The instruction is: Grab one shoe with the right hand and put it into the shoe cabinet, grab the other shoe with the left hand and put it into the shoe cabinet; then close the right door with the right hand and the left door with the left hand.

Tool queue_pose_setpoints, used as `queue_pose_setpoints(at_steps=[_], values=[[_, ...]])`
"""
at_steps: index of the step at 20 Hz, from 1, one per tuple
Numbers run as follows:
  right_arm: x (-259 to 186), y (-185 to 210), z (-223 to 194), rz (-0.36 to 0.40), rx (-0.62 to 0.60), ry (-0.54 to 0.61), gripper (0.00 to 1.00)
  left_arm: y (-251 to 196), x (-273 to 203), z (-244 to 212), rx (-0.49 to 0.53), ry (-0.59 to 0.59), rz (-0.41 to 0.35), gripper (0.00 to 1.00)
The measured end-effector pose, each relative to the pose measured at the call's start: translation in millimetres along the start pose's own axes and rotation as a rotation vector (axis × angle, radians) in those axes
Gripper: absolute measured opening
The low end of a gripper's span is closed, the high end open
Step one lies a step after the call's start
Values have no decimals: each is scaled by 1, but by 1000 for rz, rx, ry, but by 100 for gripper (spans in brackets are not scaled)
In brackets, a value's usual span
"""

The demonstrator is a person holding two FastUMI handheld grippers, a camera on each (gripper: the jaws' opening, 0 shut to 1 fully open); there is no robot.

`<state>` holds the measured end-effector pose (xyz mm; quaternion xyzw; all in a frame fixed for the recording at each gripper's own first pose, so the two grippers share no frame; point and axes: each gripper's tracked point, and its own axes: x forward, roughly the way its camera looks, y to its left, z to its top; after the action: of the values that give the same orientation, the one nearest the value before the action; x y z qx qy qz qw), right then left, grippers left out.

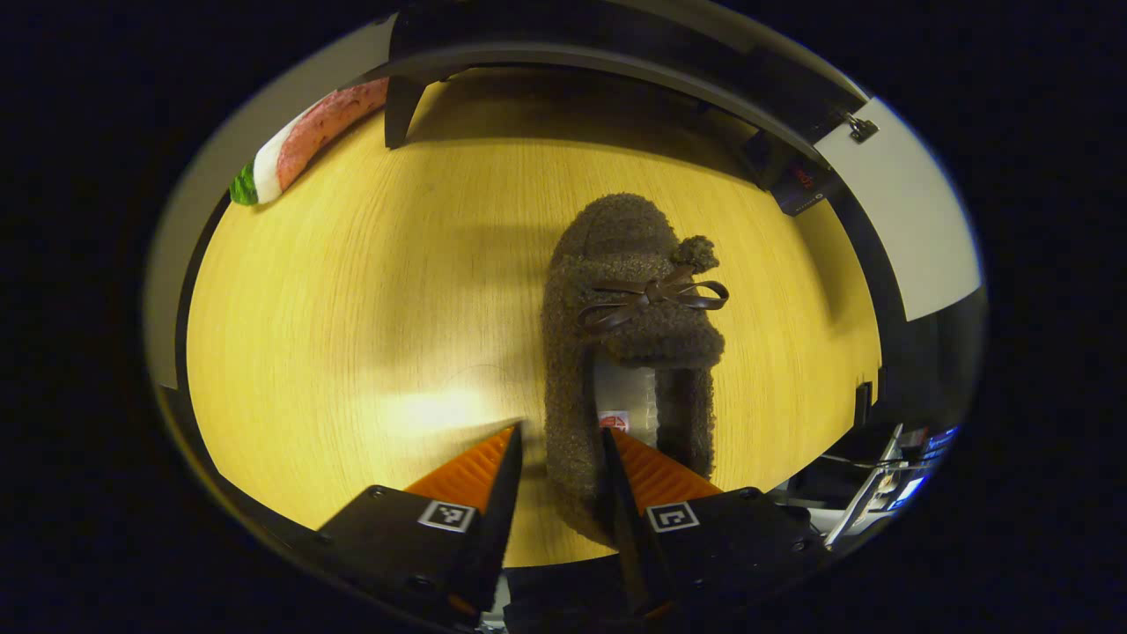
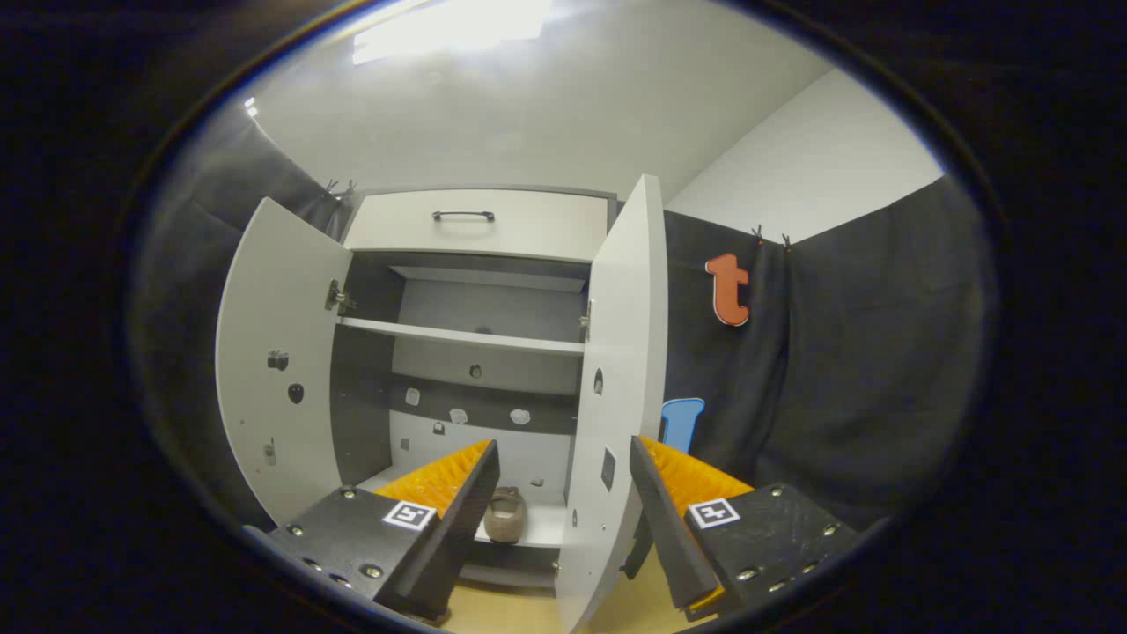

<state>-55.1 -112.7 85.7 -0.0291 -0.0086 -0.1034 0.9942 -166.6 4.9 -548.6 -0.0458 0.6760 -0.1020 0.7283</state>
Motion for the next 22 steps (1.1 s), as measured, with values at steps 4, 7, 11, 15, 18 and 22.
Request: queue_pose_setpoints(at_steps=[4,7,11,15,18,22], values=[[-6,-8,-1,-29,6,8,91,2,1,1,-22,8,3,24],[-8,-14,-2,-48,6,5,91,4,-2,3,-65,-24,5,2],[-11,-17,-2,-53,20,5,91,12,-15,16,-40,-81,-4,1],[-11,-16,-1,-46,41,-3,89,16,-32,37,-51,-179,-47,1],[-13,-14,3,-33,60,-19,89,22,-64,74,-50,-274,-72,1],[-17,-18,8,-37,69,-47,91,9,-118,132,-39,-418,-104,1]])
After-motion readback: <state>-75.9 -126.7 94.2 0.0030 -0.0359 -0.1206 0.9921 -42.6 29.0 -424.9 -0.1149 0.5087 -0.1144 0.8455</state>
